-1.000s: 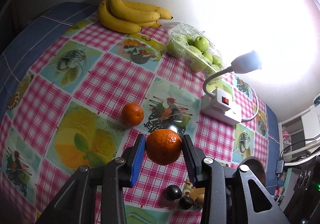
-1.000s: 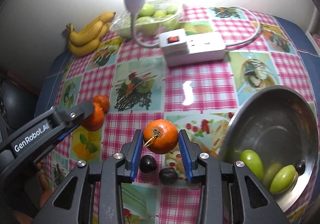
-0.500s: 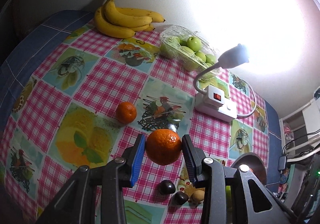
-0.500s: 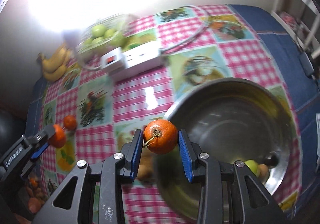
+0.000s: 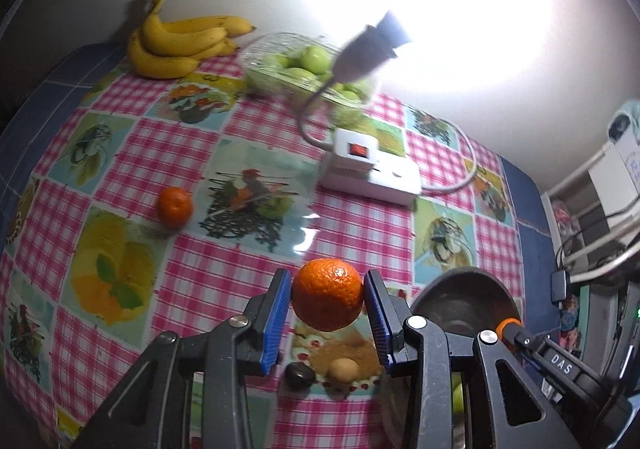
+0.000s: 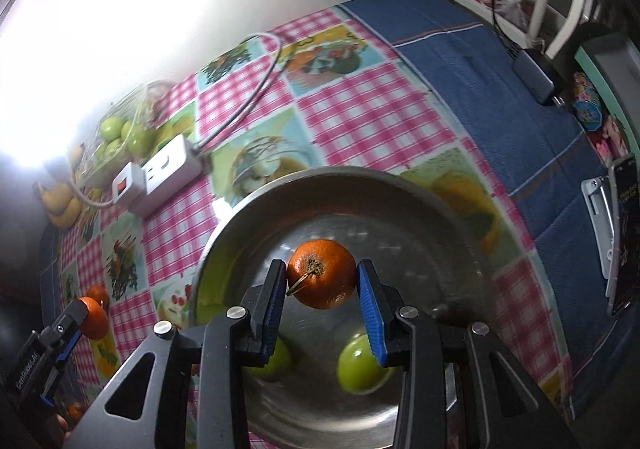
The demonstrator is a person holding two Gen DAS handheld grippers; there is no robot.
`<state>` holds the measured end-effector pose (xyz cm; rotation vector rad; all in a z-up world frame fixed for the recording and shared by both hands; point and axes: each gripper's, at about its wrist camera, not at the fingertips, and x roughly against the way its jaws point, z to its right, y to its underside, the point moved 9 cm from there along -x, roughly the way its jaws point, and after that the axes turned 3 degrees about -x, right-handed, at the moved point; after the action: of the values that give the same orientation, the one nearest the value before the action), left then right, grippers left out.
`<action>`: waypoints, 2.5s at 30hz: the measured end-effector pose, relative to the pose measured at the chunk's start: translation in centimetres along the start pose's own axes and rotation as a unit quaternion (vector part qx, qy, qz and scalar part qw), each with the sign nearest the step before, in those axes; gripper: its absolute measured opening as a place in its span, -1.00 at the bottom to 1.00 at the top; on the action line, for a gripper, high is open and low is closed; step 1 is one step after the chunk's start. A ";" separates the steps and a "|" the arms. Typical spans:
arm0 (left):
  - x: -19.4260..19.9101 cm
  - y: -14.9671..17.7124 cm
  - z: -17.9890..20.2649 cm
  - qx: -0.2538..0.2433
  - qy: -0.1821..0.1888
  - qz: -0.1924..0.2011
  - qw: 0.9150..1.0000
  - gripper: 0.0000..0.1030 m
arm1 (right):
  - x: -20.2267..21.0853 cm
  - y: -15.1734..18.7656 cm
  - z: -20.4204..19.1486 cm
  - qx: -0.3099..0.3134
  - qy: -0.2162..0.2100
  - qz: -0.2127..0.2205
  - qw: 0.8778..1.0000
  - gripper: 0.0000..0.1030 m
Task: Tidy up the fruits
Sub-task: 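Carry both oranges over the steel bowl with both grippers, then open the left gripper dropping its orange while the right gripper releases its orange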
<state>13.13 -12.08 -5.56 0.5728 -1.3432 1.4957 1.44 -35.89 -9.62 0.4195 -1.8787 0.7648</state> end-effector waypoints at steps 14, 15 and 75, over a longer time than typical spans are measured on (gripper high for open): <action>-2.0 3.3 11.4 -0.152 0.027 -0.007 0.988 -0.22 | 0.4 -0.7 5.3 -0.055 0.017 0.004 0.998 -0.27; -2.3 3.6 12.1 -0.164 0.027 -0.008 0.986 -0.22 | 0.3 -0.7 5.4 -0.056 0.016 0.003 0.998 -0.27; -3.3 2.6 10.7 -0.151 -0.006 0.000 0.989 -0.02 | 0.4 -0.3 2.9 -0.006 0.030 -0.003 1.000 -0.24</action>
<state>9.26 -22.88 -6.67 0.3885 -1.5425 1.2579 -0.58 -38.05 -9.98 0.3894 -1.8247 0.7538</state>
